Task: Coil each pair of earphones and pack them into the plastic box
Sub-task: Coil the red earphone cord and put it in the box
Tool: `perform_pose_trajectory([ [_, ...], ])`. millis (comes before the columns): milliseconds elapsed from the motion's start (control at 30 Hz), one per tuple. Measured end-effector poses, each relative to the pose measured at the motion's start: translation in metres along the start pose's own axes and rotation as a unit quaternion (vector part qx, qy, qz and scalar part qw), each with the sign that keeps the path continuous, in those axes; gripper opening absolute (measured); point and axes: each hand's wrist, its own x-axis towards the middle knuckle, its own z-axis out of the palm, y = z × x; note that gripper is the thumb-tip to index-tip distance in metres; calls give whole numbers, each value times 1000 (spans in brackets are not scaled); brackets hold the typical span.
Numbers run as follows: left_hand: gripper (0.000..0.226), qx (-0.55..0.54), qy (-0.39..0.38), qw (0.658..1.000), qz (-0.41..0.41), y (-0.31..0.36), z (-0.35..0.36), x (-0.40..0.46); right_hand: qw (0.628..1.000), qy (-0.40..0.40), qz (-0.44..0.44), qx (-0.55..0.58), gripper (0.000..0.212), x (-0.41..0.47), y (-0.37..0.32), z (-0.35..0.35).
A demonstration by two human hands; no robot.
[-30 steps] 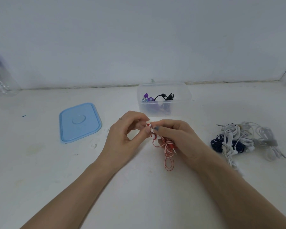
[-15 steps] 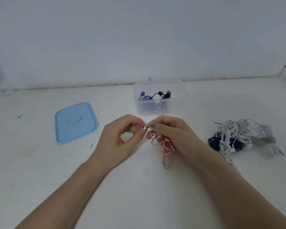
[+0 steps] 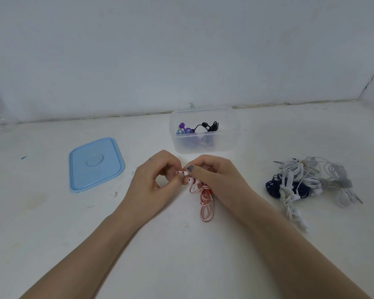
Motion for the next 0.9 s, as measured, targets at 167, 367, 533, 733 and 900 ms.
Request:
perform_pose_trajectory([
  [167,5,-10,-10,999,-37,9,-2,2,999,31,16,16,14,-1,-4,-2],
  [367,11,56,-45,997,-27,30,-18,50,999,37,0,1,12,19,-44,-12],
  [533,6,76,-38,995,-47,40,-27,125,988,87,-34,-125,10,77,-92,-26],
  [733,16,134,-59,981,-125,11,-17,180,964,66,21,-258,16,135,-102,-26],
  [900,18,239,-126,957,-103,-11,-6,176,965,22,73,-253,38,142,-87,-25],
])
